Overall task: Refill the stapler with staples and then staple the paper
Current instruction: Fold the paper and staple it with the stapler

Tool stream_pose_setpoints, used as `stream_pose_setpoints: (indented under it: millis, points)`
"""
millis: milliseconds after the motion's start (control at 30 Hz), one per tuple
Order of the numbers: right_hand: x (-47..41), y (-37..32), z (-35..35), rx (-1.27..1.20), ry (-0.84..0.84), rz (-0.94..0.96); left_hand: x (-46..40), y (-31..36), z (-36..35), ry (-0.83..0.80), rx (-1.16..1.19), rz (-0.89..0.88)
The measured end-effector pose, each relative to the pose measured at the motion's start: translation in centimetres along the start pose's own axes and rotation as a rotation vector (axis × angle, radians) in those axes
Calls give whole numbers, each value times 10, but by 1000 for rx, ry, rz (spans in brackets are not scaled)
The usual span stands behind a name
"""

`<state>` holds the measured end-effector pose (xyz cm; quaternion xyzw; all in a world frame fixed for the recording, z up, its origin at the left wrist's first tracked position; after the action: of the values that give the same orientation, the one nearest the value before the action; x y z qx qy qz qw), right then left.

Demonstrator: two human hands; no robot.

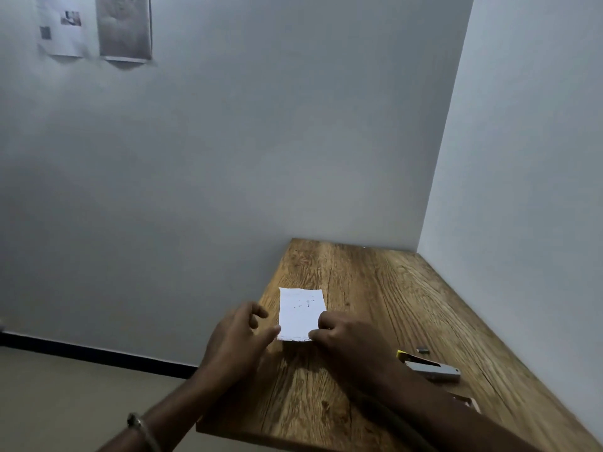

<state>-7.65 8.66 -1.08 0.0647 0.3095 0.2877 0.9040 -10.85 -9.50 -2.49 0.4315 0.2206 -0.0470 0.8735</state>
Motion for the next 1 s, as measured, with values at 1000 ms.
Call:
stream_pose_setpoints:
  millis: [1000]
  points:
    - [9, 43, -61, -180, -491, -282, -29, -6, -78, -428, -520, -517]
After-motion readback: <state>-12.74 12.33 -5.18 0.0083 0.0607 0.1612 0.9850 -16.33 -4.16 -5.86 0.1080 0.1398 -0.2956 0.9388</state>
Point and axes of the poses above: each hand's wrist, its own x-axis away from the middle knuckle, its own z-axis out of the back of the hand, y = z × x, the point moved 6 cm from there along -x, towards the middle knuckle, and after that the axes turned 10 degrees about y, right-handed, at the moved point
